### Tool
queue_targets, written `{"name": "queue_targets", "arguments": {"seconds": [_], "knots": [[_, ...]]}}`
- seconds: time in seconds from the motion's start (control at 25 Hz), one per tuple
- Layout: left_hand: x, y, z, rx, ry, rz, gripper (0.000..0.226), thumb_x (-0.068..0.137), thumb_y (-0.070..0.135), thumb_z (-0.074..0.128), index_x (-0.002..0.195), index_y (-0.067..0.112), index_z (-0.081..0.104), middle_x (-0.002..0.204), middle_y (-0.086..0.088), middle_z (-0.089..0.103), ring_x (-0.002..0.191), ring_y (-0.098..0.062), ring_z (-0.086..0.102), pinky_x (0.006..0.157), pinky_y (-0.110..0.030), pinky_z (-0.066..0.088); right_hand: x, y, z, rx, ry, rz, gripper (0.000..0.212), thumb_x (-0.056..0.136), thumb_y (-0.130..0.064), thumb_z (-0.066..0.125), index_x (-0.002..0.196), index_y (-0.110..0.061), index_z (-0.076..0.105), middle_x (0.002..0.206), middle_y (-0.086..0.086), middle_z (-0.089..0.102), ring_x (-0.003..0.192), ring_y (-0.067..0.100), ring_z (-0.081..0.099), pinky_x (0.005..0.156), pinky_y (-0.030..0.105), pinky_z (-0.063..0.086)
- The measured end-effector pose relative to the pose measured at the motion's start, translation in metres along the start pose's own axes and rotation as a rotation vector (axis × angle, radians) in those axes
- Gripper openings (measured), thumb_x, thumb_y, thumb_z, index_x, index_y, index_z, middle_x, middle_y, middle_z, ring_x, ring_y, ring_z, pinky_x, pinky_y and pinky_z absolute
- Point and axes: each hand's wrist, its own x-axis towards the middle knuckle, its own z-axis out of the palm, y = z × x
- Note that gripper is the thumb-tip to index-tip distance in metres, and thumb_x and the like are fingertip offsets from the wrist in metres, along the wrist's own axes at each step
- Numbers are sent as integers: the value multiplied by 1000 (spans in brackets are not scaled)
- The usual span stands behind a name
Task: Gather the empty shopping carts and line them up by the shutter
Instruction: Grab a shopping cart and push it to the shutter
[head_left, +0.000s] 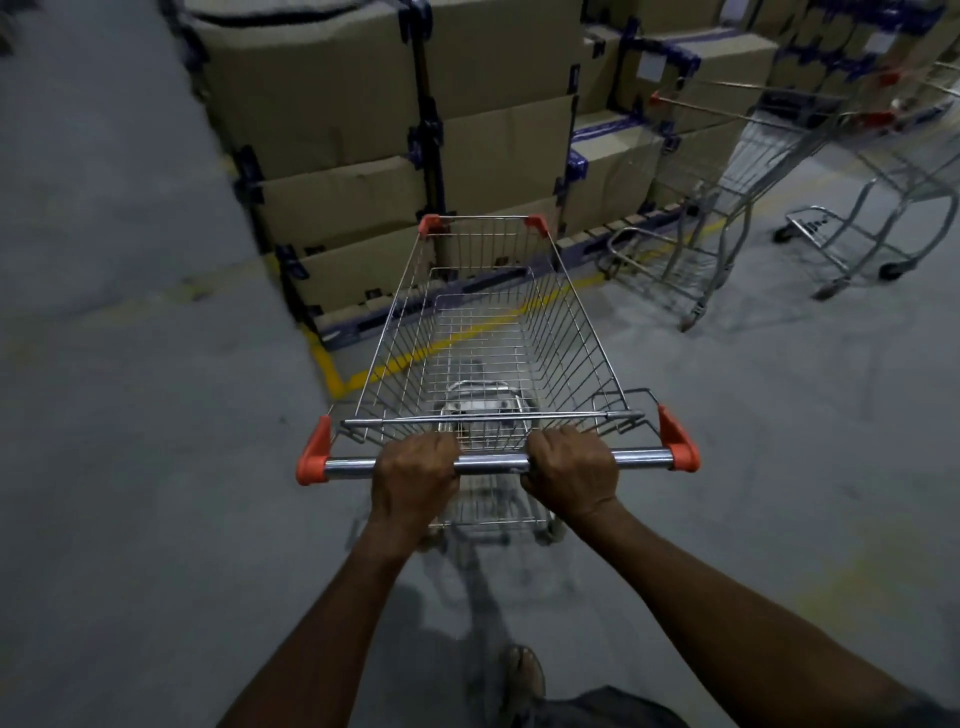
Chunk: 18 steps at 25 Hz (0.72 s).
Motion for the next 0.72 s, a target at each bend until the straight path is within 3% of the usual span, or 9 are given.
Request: {"name": "queue_targets", "arguments": {"seconds": [0.12, 0.2, 0.28, 0.36, 0.44, 0.48, 0.6, 0.72], "knots": [[-48, -15, -21, 36, 29, -65, 23, 61, 9, 74, 74, 20, 58, 64, -2, 59, 55, -25, 58, 54, -31, 40, -13, -45, -19, 68, -60, -6, 23, 63, -27, 72, 82, -19, 61, 78, 4, 62, 70, 26, 57, 60, 33, 38], [-82, -20, -37, 46, 34, -130, 23, 64, 13, 76, 79, 18, 59, 71, -4, 60, 59, -27, 58, 56, -34, 42, -23, -72, -32, 140, -44, -20, 27, 74, -28, 69, 97, -14, 66, 106, 11, 68, 97, 31, 62, 77, 39, 47], [-117, -21, -57, 59, 9, -227, 35, 68, 22, 78, 99, 14, 63, 91, -8, 64, 72, -28, 60, 60, -36, 47, -35, -96, -42, 176, -29, -81, 45, 83, -31, 64, 122, -8, 67, 136, 19, 61, 126, 37, 56, 102, 48, 44], [-145, -22, -74, 31, -38, -317, 68, 65, 30, 80, 128, 14, 61, 122, -11, 63, 93, -30, 62, 68, -40, 52, -42, -115, -51, 205, -63, -147, 66, 82, -41, 63, 139, -8, 60, 148, 20, 53, 137, 39, 48, 111, 52, 39], [-170, -25, -90, 21, -73, -380, 83, 65, 39, 78, 142, 17, 56, 135, -11, 59, 107, -31, 61, 75, -44, 54, -49, -133, -57, 244, -144, -217, 70, 78, -45, 65, 138, -9, 59, 139, 19, 60, 127, 37, 57, 103, 49, 46], [-180, -26, -96, 42, -107, -411, 80, 67, 43, 76, 141, 18, 56, 132, -11, 61, 106, -31, 62, 76, -44, 55, -50, -142, -61, 251, -190, -239, 64, 76, -45, 68, 129, -10, 62, 123, 17, 67, 112, 36, 65, 90, 46, 51], [-200, -34, -114, 79, -219, -518, 60, 70, 44, 79, 120, 17, 63, 93, -9, 68, 79, -32, 67, 66, -40, 54, -42, -172, -69, 218, -301, -250, 43, 65, -43, 79, 91, -15, 61, 74, 6, 66, 64, 30, 66, 59, 35, 50], [-220, -46, -131, 109, -299, -613, 44, 62, 40, 84, 96, 18, 66, 67, -7, 66, 57, -29, 66, 57, -33, 49, -31, -204, -70, 147, -372, -269, 35, 62, -44, 77, 81, -17, 64, 60, 4, 63, 51, 28, 62, 54, 30, 46]]}}
